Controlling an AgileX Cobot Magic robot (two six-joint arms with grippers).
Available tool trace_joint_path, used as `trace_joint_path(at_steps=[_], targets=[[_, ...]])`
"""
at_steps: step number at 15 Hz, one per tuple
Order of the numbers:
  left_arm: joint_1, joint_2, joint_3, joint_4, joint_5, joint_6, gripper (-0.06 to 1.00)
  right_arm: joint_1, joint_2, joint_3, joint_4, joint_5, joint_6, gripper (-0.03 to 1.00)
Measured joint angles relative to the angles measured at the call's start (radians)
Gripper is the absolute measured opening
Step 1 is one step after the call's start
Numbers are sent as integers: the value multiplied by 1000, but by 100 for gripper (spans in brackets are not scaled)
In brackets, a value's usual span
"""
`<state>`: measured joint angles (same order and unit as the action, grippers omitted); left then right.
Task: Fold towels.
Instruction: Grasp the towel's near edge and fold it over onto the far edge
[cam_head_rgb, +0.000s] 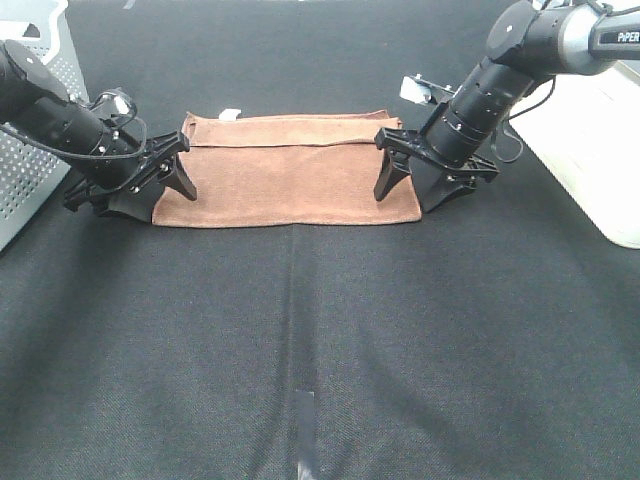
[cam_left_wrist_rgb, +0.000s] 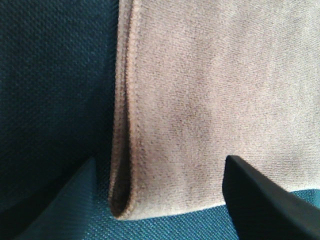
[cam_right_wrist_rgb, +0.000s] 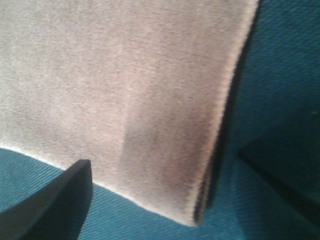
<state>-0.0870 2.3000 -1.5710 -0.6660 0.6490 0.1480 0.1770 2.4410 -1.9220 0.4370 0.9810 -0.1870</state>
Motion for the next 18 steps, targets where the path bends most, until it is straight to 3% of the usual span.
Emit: trace_joint_path(at_steps=[3, 6, 9, 10, 12, 13, 18], targets=[[-1, 0, 0, 2, -2, 1, 68, 0, 9, -6, 18, -1, -2, 72], [-10, 1, 0, 4, -4, 17, 64, 0, 28, -8, 146, -7, -54, 64], [-29, 11, 0, 4, -22, 19, 40, 0, 36, -8, 138, -25, -50, 42], [-33, 14, 0, 2, -22, 19, 21, 0, 36, -8, 123, -30, -35, 28], [-35, 15, 0, 2, -20, 24, 3, 0, 36, -8, 114, -30, -33, 6], [-35, 15, 0, 3, -9, 36, 2, 0, 36, -8, 114, -28, -29, 0], [-27, -76, 4, 73, 99, 72, 2, 0, -28, 18, 103, 20, 0, 0]])
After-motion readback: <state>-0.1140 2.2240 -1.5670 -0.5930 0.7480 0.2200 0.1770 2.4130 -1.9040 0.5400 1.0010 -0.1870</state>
